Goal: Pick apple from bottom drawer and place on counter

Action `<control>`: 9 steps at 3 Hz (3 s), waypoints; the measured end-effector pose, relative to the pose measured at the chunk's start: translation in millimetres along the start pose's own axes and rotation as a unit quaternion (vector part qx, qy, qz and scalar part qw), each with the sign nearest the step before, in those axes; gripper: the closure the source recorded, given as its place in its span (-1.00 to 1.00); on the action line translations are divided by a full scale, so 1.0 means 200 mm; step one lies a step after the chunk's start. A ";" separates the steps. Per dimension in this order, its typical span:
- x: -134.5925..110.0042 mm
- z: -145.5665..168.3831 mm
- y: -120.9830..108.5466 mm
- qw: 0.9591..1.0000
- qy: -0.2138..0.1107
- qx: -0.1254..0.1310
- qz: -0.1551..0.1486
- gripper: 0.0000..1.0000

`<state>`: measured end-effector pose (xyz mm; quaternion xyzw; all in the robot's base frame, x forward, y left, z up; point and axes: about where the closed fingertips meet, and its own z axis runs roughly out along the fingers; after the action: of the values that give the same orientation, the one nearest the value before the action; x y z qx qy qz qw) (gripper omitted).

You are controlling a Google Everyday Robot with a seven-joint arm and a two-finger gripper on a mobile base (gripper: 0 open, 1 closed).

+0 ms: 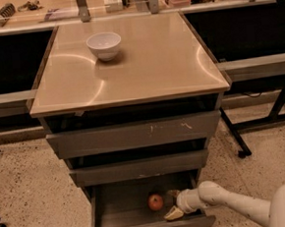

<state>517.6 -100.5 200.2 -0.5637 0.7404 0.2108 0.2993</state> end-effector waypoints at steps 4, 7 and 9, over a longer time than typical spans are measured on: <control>0.01 0.38 -0.15 0.999 -0.033 -0.034 -0.003 -0.38; -0.01 0.55 -0.10 0.996 -0.052 -0.067 -0.002 0.49; -0.13 0.32 -0.02 0.996 -0.070 -0.058 0.001 1.00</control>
Offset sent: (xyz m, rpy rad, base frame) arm 0.0513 0.0274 -0.0393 0.0484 -0.0102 0.0418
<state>539.8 -41.4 170.4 -0.5632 0.7046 0.2923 0.3174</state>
